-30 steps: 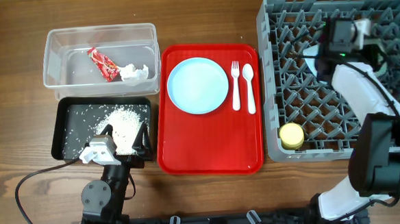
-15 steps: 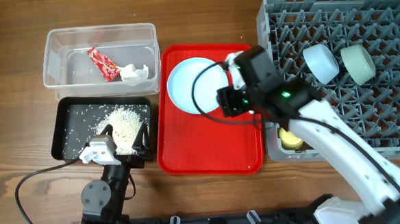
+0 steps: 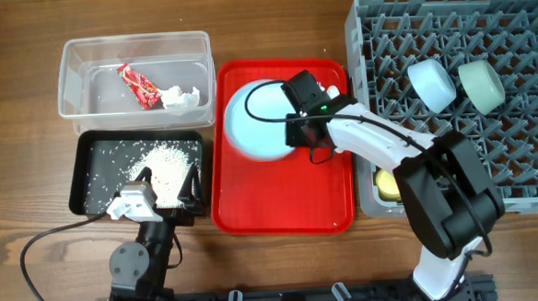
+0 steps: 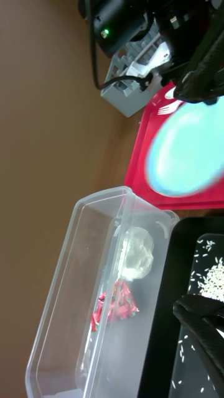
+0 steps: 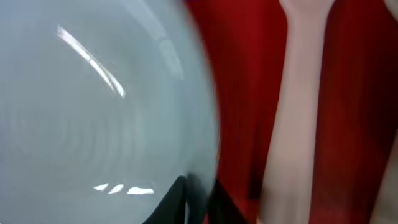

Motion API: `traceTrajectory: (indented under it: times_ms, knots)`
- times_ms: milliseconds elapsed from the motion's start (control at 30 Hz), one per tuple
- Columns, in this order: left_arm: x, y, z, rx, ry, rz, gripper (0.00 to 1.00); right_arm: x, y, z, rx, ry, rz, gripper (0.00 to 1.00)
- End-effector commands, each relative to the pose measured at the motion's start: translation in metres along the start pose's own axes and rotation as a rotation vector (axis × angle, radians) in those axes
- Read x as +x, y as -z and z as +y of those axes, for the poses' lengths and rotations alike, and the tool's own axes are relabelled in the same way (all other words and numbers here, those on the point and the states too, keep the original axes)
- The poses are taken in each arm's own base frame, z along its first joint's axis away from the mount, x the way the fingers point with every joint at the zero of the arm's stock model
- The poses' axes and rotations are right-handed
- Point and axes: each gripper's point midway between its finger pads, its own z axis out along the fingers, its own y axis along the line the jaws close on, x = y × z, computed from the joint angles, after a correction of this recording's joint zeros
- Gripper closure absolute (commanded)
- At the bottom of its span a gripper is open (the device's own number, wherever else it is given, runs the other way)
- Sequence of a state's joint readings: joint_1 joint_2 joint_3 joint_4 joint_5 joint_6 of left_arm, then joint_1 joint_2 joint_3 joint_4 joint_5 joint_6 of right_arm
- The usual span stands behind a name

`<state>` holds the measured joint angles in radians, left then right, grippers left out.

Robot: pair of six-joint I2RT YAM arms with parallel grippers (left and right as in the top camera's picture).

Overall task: Sort waste into correct bins and load items into the dishwasher rack
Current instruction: 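Lift the plate and stand it upright in the rack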

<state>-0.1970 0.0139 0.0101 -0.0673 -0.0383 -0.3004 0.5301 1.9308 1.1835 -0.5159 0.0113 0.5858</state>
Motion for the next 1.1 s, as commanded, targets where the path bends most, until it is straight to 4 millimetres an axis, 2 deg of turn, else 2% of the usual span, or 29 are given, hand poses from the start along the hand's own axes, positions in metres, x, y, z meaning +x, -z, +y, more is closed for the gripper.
traceTrajectory:
  times_ms: [0,67,133,233,267,300,367,433,467,500,600,667,733,833,867,900,967,1067]
  knots:
    - [0.000,0.000,0.001,0.001,-0.001,-0.003,0.00,0.012,-0.005,-0.012,0.048,0.010,0.039,0.96]
    - [0.000,0.000,0.001,0.001,-0.001,-0.003,0.00,0.004,0.009,-0.007,0.026,0.010,0.004,0.96]
    - [0.000,0.000,0.001,0.001,-0.001,-0.003,0.00,-0.021,0.057,0.003,-0.024,0.033,-0.128,0.96]
    - [0.000,0.000,0.001,0.001,-0.001,-0.003,0.00,-0.053,0.132,-0.010,0.025,0.050,-0.362,0.96]
    - [0.000,0.000,0.001,0.001,-0.001,-0.003,0.00,-0.059,0.151,-0.016,0.049,0.045,-0.420,0.96]
    - [0.000,0.000,0.001,0.001,-0.001,-0.003,0.00,-0.074,0.212,-0.044,0.163,0.024,-0.611,0.96]
    - [0.000,0.000,0.001,0.001,-0.001,-0.003,0.00,-0.082,0.288,-0.085,0.333,-0.022,-0.830,0.96]
    - [0.000,0.000,0.001,0.001,-0.001,-0.003,0.00,-0.084,0.328,-0.121,0.497,-0.081,-0.938,0.96]
    - [0.000,0.000,0.001,0.001,-0.001,-0.003,0.00,-0.088,0.350,-0.147,0.630,-0.119,-0.985,0.96]
    - [0.000,0.000,0.001,0.001,-0.001,-0.003,0.00,-0.096,0.360,-0.164,0.720,-0.113,-0.994,0.96]
    - [0.000,0.000,0.001,0.001,-0.001,-0.003,0.00,-0.121,0.364,-0.198,0.863,-0.099,-0.982,0.96]
    - [0.000,0.000,0.001,0.001,-0.001,-0.003,0.00,-0.142,0.356,-0.214,0.953,-0.062,-0.957,0.96]
    - [0.000,0.000,0.001,0.001,-0.001,-0.003,0.00,-0.166,0.337,-0.221,1.043,0.034,-0.907,0.96]
    - [0.000,0.000,0.001,0.001,-0.001,-0.003,0.00,-0.189,0.311,-0.219,1.112,0.143,-0.862,0.96]
    - [0.000,0.000,0.001,0.001,-0.001,-0.003,0.00,-0.198,0.295,-0.218,1.144,0.200,-0.832,0.96]
    - [0.000,0.000,0.001,0.000,-0.001,-0.003,0.00,-0.201,0.286,-0.218,1.157,0.226,-0.810,0.96]
    - [0.000,0.000,0.001,0.001,-0.001,-0.003,0.00,-0.205,0.255,-0.220,1.166,0.276,-0.742,0.96]
    - [0.000,0.000,0.001,0.001,-0.001,-0.003,0.00,-0.208,0.224,-0.222,1.168,0.302,-0.699,0.96]
